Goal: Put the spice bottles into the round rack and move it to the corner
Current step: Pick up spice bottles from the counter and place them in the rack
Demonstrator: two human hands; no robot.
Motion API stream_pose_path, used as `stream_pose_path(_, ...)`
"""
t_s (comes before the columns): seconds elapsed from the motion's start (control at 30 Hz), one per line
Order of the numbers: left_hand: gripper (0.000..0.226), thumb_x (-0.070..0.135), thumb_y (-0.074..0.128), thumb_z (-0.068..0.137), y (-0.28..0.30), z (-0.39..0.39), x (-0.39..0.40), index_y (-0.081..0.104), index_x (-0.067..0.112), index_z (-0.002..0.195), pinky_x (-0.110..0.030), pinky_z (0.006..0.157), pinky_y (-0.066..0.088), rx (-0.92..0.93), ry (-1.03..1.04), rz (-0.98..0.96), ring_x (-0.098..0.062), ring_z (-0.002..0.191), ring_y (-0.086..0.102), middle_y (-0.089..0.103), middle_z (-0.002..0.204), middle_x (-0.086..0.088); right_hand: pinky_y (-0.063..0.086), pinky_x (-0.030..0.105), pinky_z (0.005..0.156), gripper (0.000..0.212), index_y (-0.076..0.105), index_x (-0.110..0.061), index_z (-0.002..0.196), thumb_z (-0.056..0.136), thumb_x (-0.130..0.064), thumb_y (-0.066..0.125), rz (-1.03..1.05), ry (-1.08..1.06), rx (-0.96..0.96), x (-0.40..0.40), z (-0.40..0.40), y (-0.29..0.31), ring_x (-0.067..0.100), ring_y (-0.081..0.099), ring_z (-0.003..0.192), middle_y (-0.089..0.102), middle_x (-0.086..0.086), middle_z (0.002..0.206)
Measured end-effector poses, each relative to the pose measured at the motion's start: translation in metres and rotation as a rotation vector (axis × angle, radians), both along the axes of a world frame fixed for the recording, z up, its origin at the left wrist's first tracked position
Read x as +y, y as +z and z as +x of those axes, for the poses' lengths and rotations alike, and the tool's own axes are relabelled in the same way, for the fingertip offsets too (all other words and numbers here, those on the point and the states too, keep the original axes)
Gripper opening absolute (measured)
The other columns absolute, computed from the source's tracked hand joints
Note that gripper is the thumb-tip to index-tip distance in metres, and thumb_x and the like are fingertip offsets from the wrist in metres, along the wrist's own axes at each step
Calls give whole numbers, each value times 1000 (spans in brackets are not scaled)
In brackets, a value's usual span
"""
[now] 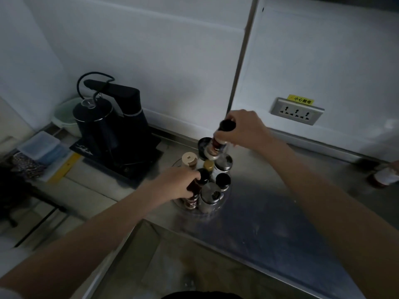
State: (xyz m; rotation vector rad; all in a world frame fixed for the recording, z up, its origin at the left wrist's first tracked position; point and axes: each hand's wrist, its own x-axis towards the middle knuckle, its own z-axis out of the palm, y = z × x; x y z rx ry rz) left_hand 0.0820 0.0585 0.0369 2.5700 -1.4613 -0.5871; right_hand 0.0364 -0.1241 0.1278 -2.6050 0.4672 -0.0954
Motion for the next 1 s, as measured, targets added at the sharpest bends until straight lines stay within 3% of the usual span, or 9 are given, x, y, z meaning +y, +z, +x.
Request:
stream_pose_path(0.07, 30, 19, 66, 81, 15, 13, 8, 62, 16, 110, -33, 82, 55, 52, 94, -159, -17, 90, 66, 69, 107, -3, 45, 18, 62, 37, 60, -9, 104, 77, -31, 71, 36, 61, -58, 16, 13, -1, 16, 55, 83, 62, 4, 94)
stream_pose_path(0.13, 22, 16, 64, 82, 20, 28, 16, 65, 12, 103, -35, 84, 55, 7, 268, -288, -20, 90, 67, 71, 102, -5, 48, 26, 72, 36, 60, -8, 107, 78, -29, 69, 51, 107, -99, 33, 26, -9, 17, 55, 88, 64, 9, 101)
stream_pose_path(0.2, 20, 13, 62, 82, 14, 42, 22, 65, 8, 102, -35, 88, 51, 6, 449, -290, -24, 96, 65, 70, 104, -10, 49, 34, 80, 35, 59, -6, 108, 81, -26, 67, 35, 158, -111, 49, 39, -22, 23, 58, 93, 65, 13, 105)
stream_pose_path(0.37, 43, 14, 62, 82, -13, 62, 28, 51, 6, 123, -36, 97, 43, 313, 738, -209, -30, 116, 54, 57, 125, -15, 44, 36, 87, 33, 53, -7, 120, 87, -14, 54, -166, 347, 49, 78, 67, -59, 33, 55, 109, 56, 18, 118)
stream_pose_path(0.47, 56, 9, 62, 82, -28, 67, 24, 40, 5, 134, -33, 102, 39, 429, 693, -170, -29, 124, 48, 48, 137, -15, 46, 39, 88, 31, 54, -10, 120, 90, -12, 48, -300, 420, 191, 83, 77, -76, 35, 55, 110, 54, 18, 120)
stream_pose_path(0.53, 53, 5, 61, 80, -37, 68, 19, 45, 5, 130, -33, 101, 40, 472, 644, -138, -28, 122, 50, 51, 135, -15, 46, 40, 88, 29, 55, -9, 118, 90, -11, 48, -361, 440, 254, 86, 81, -85, 35, 56, 111, 53, 16, 121)
stream_pose_path(0.7, 33, 0, 58, 80, -45, 64, 12, 54, 1, 113, -28, 76, 43, 429, 559, -21, -34, 114, 55, 59, 116, -21, 40, 46, 96, 29, 56, -11, 117, 90, -10, 49, -436, 456, 350, 89, 84, -99, 32, 54, 115, 56, 13, 124)
stream_pose_path(0.83, 42, 3, 56, 84, -42, 64, 12, 49, 2, 125, -35, 94, 43, 356, 595, -63, -33, 119, 52, 55, 130, -20, 46, 42, 94, 35, 60, -14, 118, 85, -25, 58, -238, 446, 385, 80, 84, -99, 29, 59, 113, 63, 10, 119)
stream_pose_path(1.0, 26, 7, 49, 87, 1, 71, -20, 63, -1, 108, -42, 100, 45, 203, 680, -331, -33, 113, 58, 64, 118, -21, 44, 33, 98, 36, 56, -4, 123, 92, -23, 52, -22, 308, 201, 54, 73, -72, 28, 58, 115, 61, 12, 127)
